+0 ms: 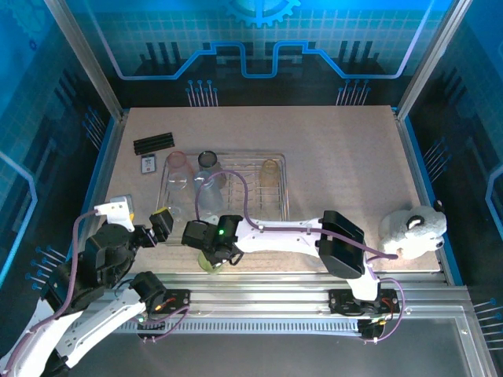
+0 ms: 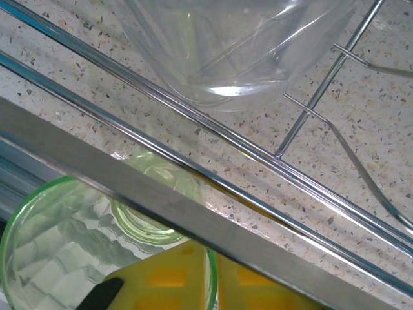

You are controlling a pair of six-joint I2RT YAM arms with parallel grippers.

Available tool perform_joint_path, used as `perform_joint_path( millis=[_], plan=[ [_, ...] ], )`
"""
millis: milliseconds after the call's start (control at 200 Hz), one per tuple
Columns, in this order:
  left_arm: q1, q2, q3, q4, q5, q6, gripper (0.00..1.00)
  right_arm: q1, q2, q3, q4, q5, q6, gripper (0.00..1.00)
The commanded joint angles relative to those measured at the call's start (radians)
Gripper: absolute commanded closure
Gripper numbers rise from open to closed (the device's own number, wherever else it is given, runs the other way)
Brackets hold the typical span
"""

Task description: Load the cups into the dish rack

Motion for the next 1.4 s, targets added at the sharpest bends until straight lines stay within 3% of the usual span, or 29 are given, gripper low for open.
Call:
perform_joint_path(
  millis=[0,265,665,900,1185,1395],
  plan=[
    [0.000,-0.016,-0.010,0.016,-0.030,0.008,0.01,-0.013,-0.005,0.015,-0.033,0.052,0.005,0.91],
    [0.001,-0.015,-0.009,0.011,-0.036,-0.001,0.01,-0.012,-0.042,-0.005,-0.022,0.058,-0.005,1.00],
    [0.001,-0.019,0.014,-0.012,-0.049,-0.017,0.01,-0.004,-0.084,0.007,-0.002,0.048,-0.060,1.00],
    [0.001,-0.046,0.043,0.013,-0.021,0.015,0.00,-0.011,-0.224,-0.030,0.113,-0.005,-0.162,1.00],
    [0.000,-0.061,0.066,0.164,0.126,0.124,0.01,-0.118,-0.492,-0.203,0.342,-0.210,-0.246,1.00],
    [0.000,-0.040,0.049,0.361,0.330,0.194,0.01,-0.309,-0.715,-0.396,0.495,-0.380,-0.219,1.00]
  ],
)
